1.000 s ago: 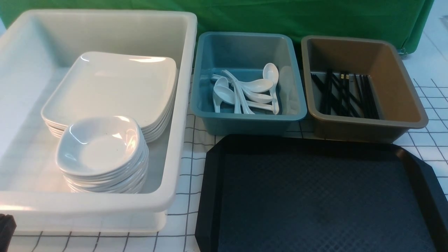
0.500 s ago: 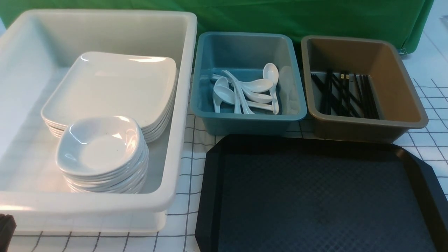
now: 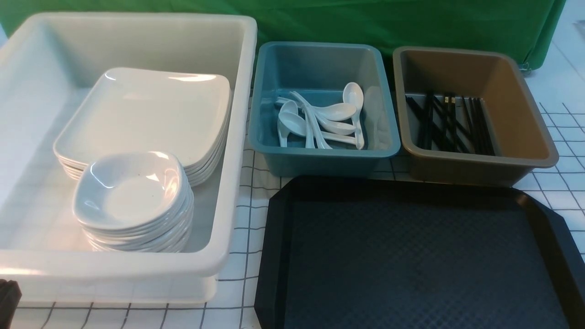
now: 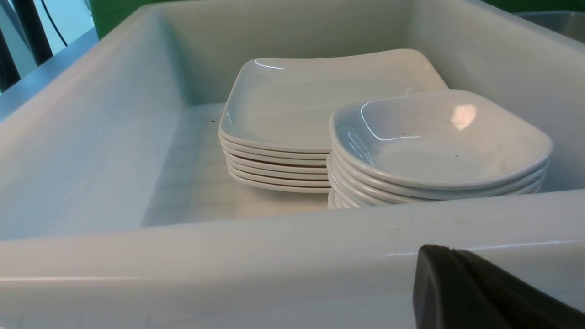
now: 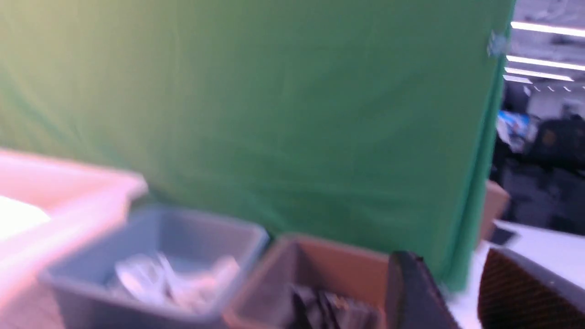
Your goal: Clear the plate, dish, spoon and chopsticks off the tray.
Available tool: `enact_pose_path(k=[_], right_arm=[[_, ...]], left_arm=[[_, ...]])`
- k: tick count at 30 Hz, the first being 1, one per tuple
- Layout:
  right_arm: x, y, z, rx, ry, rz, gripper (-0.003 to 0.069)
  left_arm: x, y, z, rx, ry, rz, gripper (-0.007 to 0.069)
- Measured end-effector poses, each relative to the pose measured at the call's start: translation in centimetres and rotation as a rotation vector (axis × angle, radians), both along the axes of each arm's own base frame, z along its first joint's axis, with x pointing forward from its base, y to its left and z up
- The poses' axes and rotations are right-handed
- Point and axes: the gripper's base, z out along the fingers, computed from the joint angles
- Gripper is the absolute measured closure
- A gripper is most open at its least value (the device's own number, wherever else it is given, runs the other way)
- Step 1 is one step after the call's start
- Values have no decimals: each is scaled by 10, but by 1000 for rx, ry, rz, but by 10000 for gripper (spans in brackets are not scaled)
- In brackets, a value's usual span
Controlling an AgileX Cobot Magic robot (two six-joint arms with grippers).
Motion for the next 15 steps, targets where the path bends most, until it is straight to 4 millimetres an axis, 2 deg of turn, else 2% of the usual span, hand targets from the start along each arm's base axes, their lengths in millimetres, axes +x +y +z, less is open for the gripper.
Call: enact_pose_path(k=[7,9,15], right_arm=[[19,-6,-81,-36,230,-157,419],[19,-7,-95,-7,285,-177,419],[19,-7,-102,10,339,-184,419]], left_arm=[[0,0,0,0,0,0,621],[0,0,0,0,1,0,621],[0,0,0,16,0,1,620]])
